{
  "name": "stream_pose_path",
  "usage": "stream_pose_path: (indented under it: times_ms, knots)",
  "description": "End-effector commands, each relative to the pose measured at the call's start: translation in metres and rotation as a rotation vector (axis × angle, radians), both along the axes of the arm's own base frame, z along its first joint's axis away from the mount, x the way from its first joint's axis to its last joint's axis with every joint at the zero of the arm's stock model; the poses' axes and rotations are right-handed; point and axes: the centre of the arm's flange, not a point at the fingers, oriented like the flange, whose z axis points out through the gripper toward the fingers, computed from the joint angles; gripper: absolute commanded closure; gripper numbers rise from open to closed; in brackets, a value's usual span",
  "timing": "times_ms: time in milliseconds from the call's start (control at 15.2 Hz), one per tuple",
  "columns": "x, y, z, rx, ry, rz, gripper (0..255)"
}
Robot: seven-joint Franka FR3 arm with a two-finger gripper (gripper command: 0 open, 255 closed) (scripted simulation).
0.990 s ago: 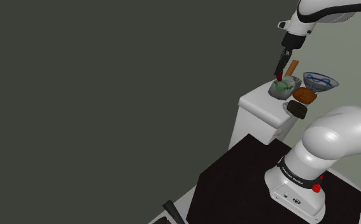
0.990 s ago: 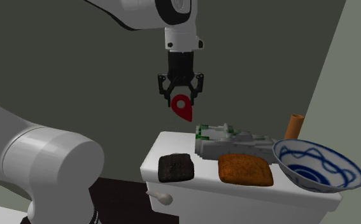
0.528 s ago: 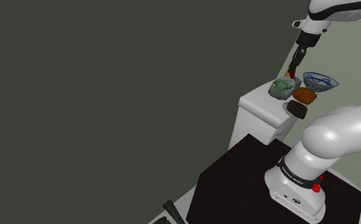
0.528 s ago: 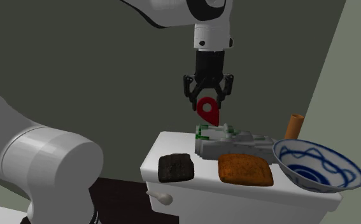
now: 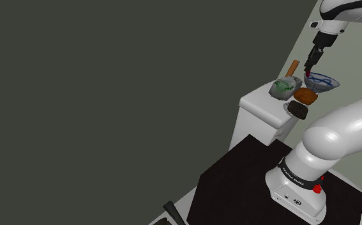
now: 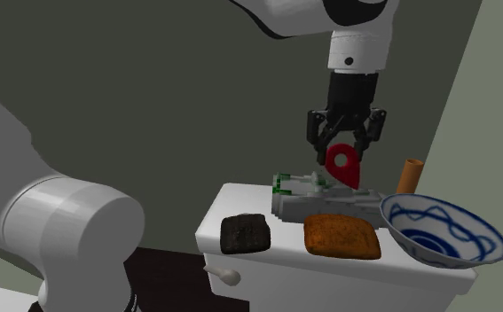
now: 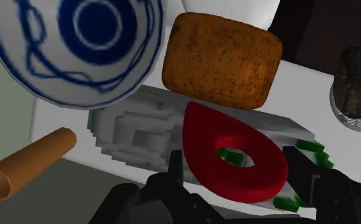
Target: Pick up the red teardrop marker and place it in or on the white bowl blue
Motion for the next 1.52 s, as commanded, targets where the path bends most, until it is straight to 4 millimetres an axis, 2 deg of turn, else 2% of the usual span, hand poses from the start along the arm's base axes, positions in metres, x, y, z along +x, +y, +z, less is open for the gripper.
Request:
stream_pose_path:
  times_ms: [0,660,1452]
  knots:
    - [-0.007,-0.024,0.001,-0.001,0.001,0.003,255]
    - [-0.05,-0.148,0.003,-0.001,0.001,0.003,255]
    - [-0.05,-0.148,-0.061,-0.001,0.001,0.003,255]
